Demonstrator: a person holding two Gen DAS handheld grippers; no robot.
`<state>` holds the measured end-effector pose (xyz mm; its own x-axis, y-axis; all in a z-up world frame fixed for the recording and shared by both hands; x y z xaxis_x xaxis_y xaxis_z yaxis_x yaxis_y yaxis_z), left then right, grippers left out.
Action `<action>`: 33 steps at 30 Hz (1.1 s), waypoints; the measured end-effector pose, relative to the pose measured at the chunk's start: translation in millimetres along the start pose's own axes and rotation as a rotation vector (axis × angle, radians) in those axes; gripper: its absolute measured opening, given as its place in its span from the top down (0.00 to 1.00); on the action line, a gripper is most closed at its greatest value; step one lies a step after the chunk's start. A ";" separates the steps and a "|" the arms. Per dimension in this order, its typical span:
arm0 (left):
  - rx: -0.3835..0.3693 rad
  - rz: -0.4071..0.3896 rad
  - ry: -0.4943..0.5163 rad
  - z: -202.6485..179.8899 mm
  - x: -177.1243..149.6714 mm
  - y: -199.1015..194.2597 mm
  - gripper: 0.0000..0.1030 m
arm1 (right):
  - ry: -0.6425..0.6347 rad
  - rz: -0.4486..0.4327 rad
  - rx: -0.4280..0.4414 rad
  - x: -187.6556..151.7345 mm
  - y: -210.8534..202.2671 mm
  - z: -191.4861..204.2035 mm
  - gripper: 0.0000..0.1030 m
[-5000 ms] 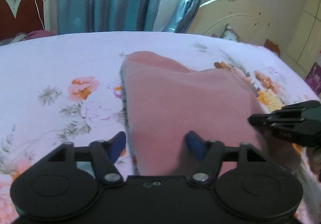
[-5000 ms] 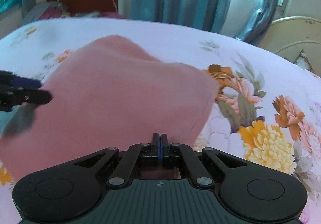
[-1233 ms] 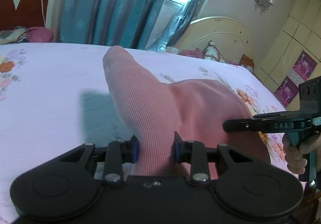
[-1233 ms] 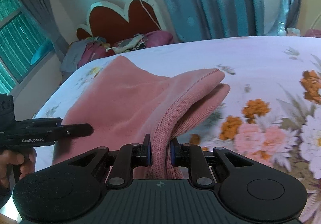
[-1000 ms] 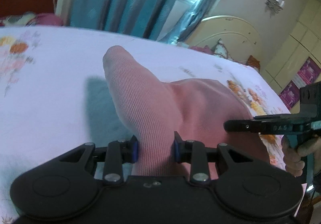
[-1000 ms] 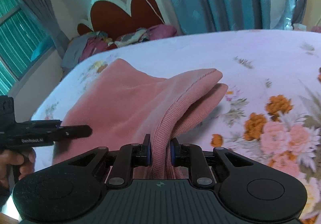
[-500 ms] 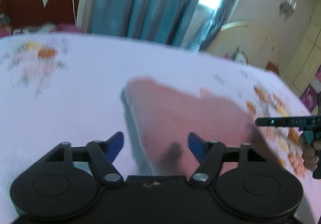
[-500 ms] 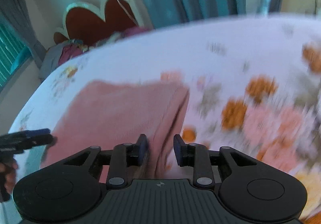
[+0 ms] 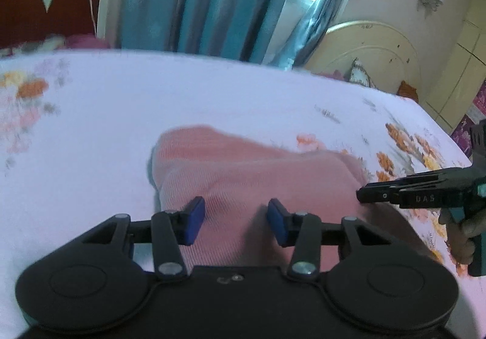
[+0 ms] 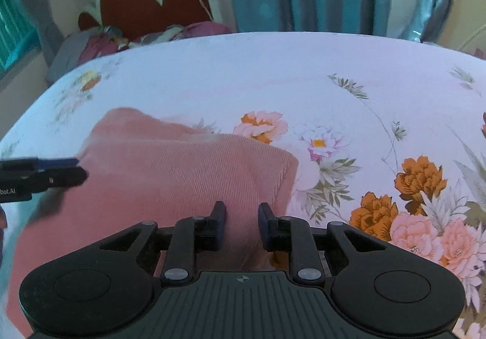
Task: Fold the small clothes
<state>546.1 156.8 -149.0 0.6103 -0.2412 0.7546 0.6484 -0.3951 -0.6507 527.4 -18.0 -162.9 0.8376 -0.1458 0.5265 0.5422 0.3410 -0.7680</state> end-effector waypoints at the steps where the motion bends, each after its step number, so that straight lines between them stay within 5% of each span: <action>1: -0.010 -0.028 0.007 0.0 3.7 -4.3 0.57 | -0.004 -0.028 0.010 3.6 -6.7 3.1 0.78; 6: -0.010 -0.032 -0.002 5.2 25.7 14.9 0.55 | -0.018 -0.075 0.046 29.9 2.0 21.9 0.78; 9: -0.056 0.093 -0.061 9.0 7.3 40.5 0.56 | 0.007 0.025 -0.009 27.6 32.7 12.6 0.78; 12: -0.032 0.084 0.045 -1.0 8.1 32.4 0.56 | 0.012 0.055 0.010 21.6 32.7 6.9 0.78; 15: -0.011 0.071 0.009 12.3 15.3 40.2 0.56 | -0.006 0.027 0.008 27.0 35.8 8.1 0.78; 19: 0.009 0.108 -0.037 35.2 14.9 63.9 0.44 | 0.025 0.011 0.006 32.0 44.9 5.4 0.78; 23: 0.038 0.015 -0.020 16.6 15.5 24.5 0.50 | 0.029 -0.028 0.000 35.4 21.1 4.9 0.78; 29: 0.026 -0.046 0.062 -43.4 -18.6 -37.0 0.55 | -0.123 0.017 0.110 -22.6 -31.6 31.4 0.78; 33: 0.049 0.012 0.115 -53.0 -44.8 -36.8 0.59 | -0.161 0.029 -0.064 -54.8 -31.2 0.3 0.78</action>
<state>470.7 135.1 -154.4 0.5641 -0.3465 0.7495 0.6645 -0.3484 -0.6611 464.6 -20.4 -167.7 0.8342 0.0160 0.5512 0.5251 0.2823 -0.8029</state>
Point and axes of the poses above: each gripper's, at about its wrist camera, not at the fingertips, and y roughly the way its jaws point, z to its left, x to its top, the point moved 6 cm from there along y, roughly the way its jaws point, and after that the axes turned 12 degrees about y, right-handed, at the moved point
